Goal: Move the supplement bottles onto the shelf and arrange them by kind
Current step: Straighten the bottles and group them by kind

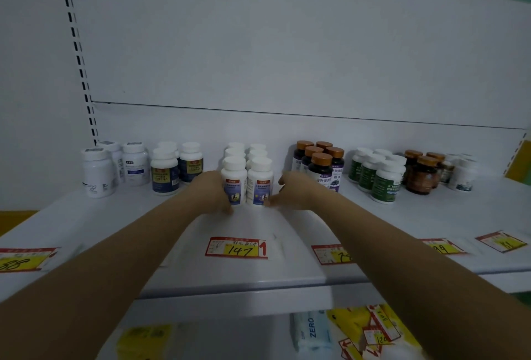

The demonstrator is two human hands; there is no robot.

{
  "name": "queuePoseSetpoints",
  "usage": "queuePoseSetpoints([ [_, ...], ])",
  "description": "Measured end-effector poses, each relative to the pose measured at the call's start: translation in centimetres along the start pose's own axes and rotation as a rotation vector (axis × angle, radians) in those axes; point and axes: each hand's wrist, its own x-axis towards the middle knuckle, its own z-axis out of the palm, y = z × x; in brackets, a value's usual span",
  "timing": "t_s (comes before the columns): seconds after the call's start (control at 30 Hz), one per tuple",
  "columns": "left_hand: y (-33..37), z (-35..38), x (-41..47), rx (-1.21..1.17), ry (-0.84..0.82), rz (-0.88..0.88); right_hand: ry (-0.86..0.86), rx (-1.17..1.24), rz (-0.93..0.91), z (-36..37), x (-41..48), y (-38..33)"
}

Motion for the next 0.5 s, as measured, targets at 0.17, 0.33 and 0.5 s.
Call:
queuePoseSetpoints([
  [0.17, 2.2, -0.4, -2.3, 0.202, -0.027, -0.051, -0.036, -0.085, 0.005, -0.9, -1.6, 1.7],
  [0.33, 7.4, 1.1, -3.8, 0.157, -0.006, 0.015, -0.01, -0.086, 0.015, -3.2, -3.4, 5.6],
  [0.5, 12.9, 4.7, -3.1, -0.079, 0.032, 0.073, 0.049, -0.117, -0.028, -5.1, -4.3, 10.3],
])
